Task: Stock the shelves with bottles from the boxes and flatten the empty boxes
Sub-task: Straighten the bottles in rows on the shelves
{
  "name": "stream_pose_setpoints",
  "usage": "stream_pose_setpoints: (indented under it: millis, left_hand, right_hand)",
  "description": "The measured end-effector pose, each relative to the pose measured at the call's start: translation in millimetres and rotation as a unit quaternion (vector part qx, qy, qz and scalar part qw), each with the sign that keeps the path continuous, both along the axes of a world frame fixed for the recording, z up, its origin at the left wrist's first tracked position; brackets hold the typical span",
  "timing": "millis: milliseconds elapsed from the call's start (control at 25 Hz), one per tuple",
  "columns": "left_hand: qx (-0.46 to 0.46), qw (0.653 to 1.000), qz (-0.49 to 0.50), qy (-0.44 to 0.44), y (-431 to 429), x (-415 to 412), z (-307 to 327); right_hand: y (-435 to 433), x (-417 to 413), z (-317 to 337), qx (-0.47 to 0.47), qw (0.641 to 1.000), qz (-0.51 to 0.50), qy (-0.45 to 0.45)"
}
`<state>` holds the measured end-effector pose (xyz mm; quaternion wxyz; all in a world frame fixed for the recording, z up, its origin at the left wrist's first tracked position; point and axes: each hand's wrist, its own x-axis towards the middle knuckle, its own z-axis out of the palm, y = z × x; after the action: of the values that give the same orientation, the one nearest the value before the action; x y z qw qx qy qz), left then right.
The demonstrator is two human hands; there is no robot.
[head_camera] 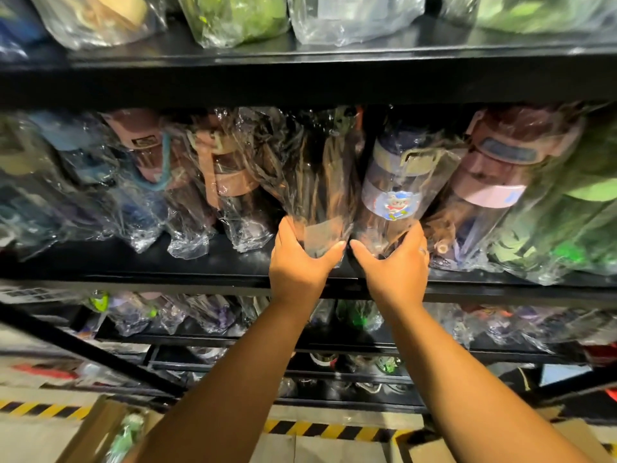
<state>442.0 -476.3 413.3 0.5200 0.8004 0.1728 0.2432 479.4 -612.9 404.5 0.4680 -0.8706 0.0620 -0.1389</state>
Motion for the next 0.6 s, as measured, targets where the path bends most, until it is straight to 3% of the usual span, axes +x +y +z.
stream_pose_setpoints:
  millis: [160,320,480,600]
  left_hand:
    - [-0.006,0.999,-0.019,0.049,4,-9,-2]
    - [-0.007,0.994,0.014,0.106,14,-42,6]
    - [0.007,0.995,0.1,0.031,40,-77,14]
    - [0.027,0.988,0.153,0.006,80,-87,20]
  right_hand:
    - [-11,-15,6,0.051,0.996,0.06,0.037]
    - [-19,-56,4,0.032,0.997,0.028,-0.065]
    - [-2,-83,17,0.033,0.982,0.142,-0.117]
    - [40,-94,30,0.033,0.965,0.249,-0.072]
